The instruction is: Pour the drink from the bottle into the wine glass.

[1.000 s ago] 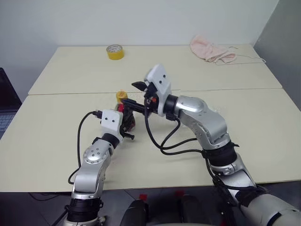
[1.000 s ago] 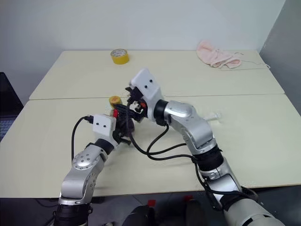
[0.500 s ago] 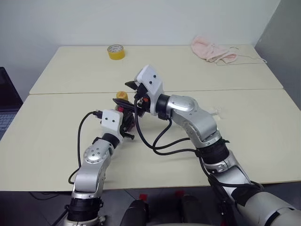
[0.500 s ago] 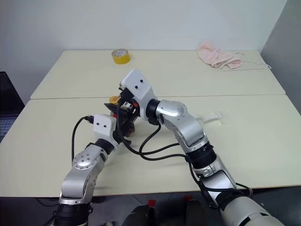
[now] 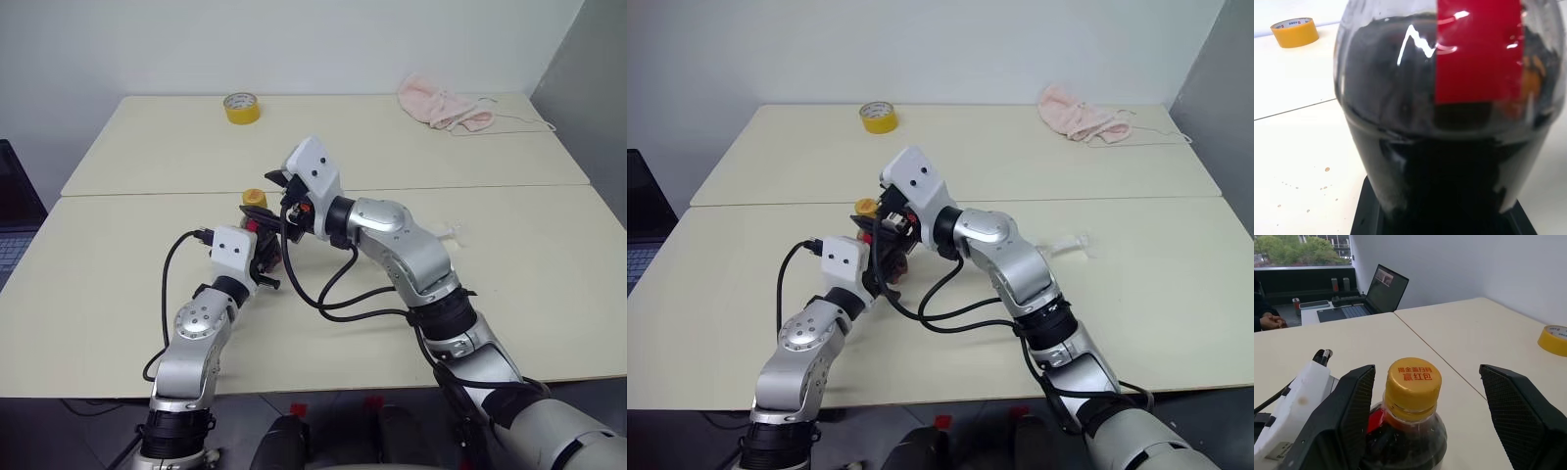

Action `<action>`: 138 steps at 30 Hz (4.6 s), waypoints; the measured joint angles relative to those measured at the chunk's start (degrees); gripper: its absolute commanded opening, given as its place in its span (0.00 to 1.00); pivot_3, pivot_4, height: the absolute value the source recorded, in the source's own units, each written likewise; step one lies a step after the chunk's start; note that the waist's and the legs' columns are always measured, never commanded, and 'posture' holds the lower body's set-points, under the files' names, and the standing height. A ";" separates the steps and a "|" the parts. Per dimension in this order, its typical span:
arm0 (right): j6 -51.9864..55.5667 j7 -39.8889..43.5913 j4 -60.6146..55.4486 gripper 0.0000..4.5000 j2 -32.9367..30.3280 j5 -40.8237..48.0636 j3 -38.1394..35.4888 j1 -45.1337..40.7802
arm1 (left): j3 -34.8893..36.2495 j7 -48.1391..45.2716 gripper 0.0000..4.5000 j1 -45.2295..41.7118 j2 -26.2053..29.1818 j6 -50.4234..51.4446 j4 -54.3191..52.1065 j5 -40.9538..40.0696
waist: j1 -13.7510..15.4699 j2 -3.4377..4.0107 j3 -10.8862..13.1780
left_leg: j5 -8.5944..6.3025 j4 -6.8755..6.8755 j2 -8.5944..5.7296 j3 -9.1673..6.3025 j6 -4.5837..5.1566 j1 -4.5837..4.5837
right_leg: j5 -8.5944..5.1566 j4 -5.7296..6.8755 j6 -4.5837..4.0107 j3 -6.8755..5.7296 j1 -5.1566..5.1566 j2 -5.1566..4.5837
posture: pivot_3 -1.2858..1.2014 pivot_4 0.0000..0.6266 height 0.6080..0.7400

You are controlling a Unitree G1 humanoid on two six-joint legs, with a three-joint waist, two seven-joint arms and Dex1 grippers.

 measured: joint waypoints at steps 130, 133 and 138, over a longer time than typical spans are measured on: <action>-17.97 3.09 -18.27 0.28 -28.24 2.79 -21.21 54.32 | 0.89 -0.04 0.17 1.03 -0.09 -1.77 0.35 0.20 | 1.66 -0.05 -0.02 | -0.01 0.00 0.02 0.06 0.04 0.17 | 0.00 -0.36 0.01 -0.04 0.45 0.06 | 0.52 0.24 1.00; -20.01 3.29 -14.54 0.28 -28.78 2.15 -21.40 55.45 | 0.98 -0.06 0.17 1.03 -0.13 -1.85 0.35 0.19 | 1.46 -0.05 -0.02 | -0.01 0.01 0.04 0.11 0.03 0.19 | 0.00 -0.37 0.01 -0.01 0.47 0.05 | 0.52 0.24 1.00; -22.37 4.30 -12.31 0.43 -29.52 1.87 -21.30 54.66 | 0.95 -0.05 0.17 1.04 -0.15 -1.88 0.35 0.20 | 1.59 -0.05 -0.02 | -0.01 0.04 0.03 0.03 0.03 0.26 | 0.00 -0.46 0.01 -0.07 0.64 0.06 | 0.52 0.24 1.00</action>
